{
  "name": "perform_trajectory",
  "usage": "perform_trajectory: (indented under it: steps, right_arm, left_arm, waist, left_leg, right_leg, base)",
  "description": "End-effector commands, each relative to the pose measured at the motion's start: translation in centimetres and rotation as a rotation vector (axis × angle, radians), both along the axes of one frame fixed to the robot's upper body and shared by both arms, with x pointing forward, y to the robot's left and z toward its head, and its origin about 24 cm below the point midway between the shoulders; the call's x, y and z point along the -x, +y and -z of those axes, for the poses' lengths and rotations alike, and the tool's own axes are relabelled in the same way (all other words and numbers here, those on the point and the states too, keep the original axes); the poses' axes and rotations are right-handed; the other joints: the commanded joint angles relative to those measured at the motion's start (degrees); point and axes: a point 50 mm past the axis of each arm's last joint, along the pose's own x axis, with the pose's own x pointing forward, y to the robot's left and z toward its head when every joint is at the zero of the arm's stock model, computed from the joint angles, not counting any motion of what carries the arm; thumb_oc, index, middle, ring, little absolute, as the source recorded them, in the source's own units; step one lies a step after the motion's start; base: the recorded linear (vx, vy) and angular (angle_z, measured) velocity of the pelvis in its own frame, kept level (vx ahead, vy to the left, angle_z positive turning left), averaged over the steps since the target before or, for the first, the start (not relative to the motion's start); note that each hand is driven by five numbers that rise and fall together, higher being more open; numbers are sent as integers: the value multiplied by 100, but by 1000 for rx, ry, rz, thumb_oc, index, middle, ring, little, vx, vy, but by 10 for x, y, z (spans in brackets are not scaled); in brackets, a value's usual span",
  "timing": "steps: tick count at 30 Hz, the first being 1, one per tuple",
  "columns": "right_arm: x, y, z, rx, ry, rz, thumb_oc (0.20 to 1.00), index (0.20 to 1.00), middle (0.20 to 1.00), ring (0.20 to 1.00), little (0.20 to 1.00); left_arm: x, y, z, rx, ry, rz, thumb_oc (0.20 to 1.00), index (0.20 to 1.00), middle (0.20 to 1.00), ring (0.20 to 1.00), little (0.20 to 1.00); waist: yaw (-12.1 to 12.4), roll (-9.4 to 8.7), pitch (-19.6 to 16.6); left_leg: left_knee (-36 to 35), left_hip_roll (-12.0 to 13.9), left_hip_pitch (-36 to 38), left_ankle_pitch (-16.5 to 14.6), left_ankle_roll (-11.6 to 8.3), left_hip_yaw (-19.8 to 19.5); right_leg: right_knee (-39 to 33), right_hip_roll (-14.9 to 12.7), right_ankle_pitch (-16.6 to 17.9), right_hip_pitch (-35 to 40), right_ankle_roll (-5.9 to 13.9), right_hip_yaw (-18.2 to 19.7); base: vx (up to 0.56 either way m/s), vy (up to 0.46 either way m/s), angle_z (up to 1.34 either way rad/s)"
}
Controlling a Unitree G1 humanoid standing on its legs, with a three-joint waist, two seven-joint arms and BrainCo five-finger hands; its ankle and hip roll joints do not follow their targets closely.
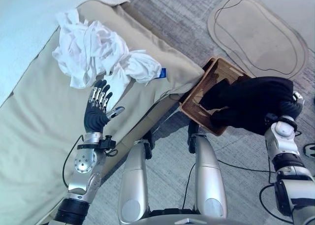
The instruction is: Pick up clothes into the bucket
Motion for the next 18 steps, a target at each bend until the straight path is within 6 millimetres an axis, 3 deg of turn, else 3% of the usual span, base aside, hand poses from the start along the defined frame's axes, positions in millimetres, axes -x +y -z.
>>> perform_trajectory:
  steps: [1,2,3,9,11,18]
  right_arm:
    - [0,-12,-16,63,-17,28,200,200,200,200,200]
    - [-5,-11,-21,73,-17,27,200,200,200,200,200]
    - [-7,-10,-22,70,-11,26,200,200,200,200,200]
    - [-16,-11,-31,34,-30,68,200,200,200,200,200]
    - [-13,-17,-26,-3,-3,166,200,200,200,200,200]
    - [-6,-24,-10,-64,53,203,200,200,200,200,200]
  left_arm:
    - [9,-1,-6,5,-50,26,1000,1000,1000,1000,1000]
    - [9,-4,-6,11,-49,41,1000,1000,1000,1000,1000]
    - [9,-5,-6,9,-49,46,1000,1000,1000,1000,1000]
    - [8,-11,-10,-22,-70,68,1000,1000,1000,1000,1000]
    - [7,-13,-15,-27,-90,69,1000,1000,1000,1000,1000]
    - [6,-15,-23,7,-132,42,1000,1000,1000,1000,1000]
  waist:
    - [2,56,-470]
    - [36,46,-445]
    - [64,50,-463]
    - [172,60,-462]
    - [222,116,-452]
    - [208,179,-417]
  left_leg:
    - [463,72,-195,-436,-94,-186]
    - [344,35,-345,-206,-52,-173]
    - [331,28,-323,-345,-102,-229]
    - [150,-54,-523,-216,-113,-290]
    - [253,-93,-666,-263,-85,-336]
    - [1075,-83,-1080,-613,-26,-363]
  right_leg:
    - [-252,-389,189,349,411,-137]
    - [-384,-413,374,225,367,-196]
    - [-339,-389,225,243,422,-168]
    - [-395,-415,246,46,430,-203]
    - [-263,-405,194,-86,410,-164]
    - [403,-406,-74,-463,327,-46]
  base:
    - [-20,-5,13]
    - [72,-22,20]
    - [-15,-19,23]
    - [10,-4,15]
    - [4,18,8]
    - [10,10,6]
